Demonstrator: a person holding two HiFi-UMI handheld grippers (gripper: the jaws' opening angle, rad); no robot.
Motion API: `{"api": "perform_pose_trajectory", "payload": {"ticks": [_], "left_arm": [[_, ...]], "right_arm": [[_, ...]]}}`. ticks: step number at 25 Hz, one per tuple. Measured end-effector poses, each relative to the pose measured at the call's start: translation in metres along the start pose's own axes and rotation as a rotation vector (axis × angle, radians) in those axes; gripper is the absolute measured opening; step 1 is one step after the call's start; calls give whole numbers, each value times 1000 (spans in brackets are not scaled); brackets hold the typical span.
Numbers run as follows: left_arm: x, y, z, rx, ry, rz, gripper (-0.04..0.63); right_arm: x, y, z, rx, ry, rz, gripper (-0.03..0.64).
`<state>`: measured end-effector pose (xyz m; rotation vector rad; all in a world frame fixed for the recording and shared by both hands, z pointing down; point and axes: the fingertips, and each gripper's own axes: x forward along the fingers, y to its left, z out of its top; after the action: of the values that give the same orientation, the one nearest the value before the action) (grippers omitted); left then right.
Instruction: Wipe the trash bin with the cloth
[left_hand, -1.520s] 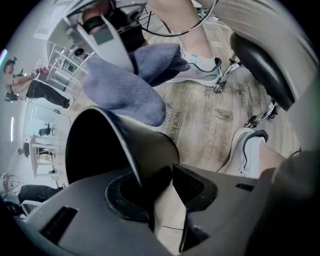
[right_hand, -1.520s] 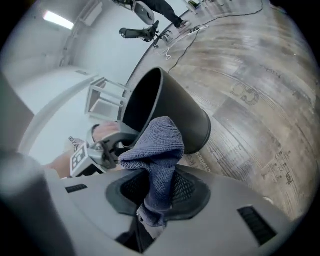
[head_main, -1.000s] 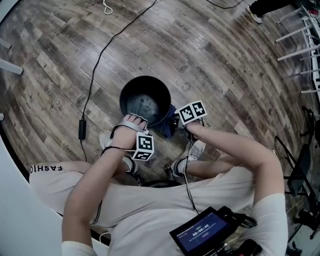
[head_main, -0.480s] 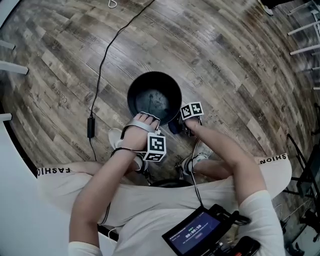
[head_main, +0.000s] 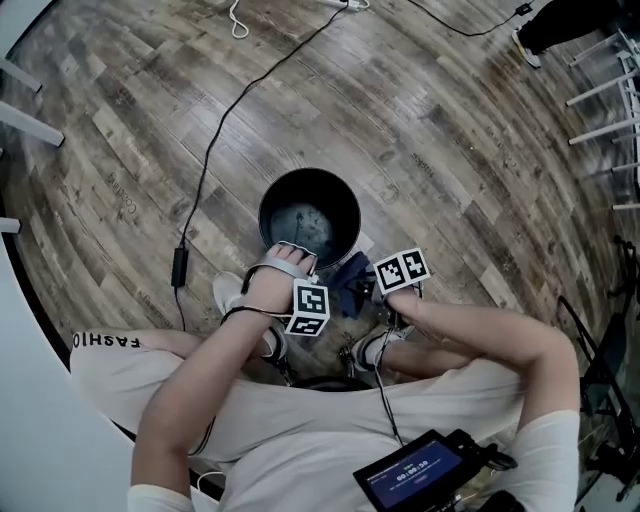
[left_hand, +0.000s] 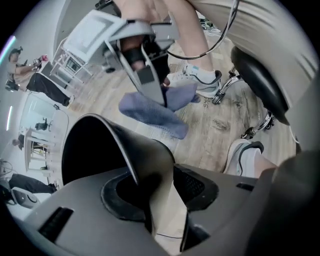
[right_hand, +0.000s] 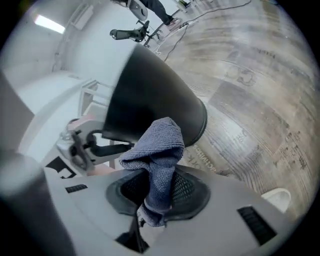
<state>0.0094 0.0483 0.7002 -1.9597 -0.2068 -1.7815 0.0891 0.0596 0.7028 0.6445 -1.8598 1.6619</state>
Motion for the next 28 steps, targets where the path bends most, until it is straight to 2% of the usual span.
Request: {"api": "perform_pose_trajectory", "payload": {"ticks": [3, 6, 7, 8, 10, 13, 19, 22, 25, 28], "left_arm": [[-1, 0, -3, -4, -3, 7, 164], [3, -3, -2, 13, -7, 37, 159], [4, -2, 0, 13, -15, 46, 107], [3, -1, 2, 11, -25, 48, 92], [3, -2, 5, 11, -48, 36, 81], [3, -4, 10, 18, -72, 19, 74], [4, -3, 13, 40, -80, 8, 77], [4, -3, 12, 33, -73, 3, 77], [6, -1, 14, -5, -68, 9, 78], [8, -1, 11, -28, -70, 8, 80]], "right_arm": [[-23, 40, 7, 6, -59, 61, 77], [-26, 55, 28, -16, -110, 76, 77], [-24, 54, 35, -24, -117, 76, 77], [-21, 51, 40, -34, -115, 74, 77], [-11, 39, 41, -57, -104, 69, 77], [10, 7, 40, -34, -113, 46, 77], [70, -80, 49, -31, -102, -76, 77], [100, -118, 48, -29, -56, -113, 77], [106, -127, 49, -22, -62, -121, 77], [98, -126, 41, 51, -67, -175, 77]]}}
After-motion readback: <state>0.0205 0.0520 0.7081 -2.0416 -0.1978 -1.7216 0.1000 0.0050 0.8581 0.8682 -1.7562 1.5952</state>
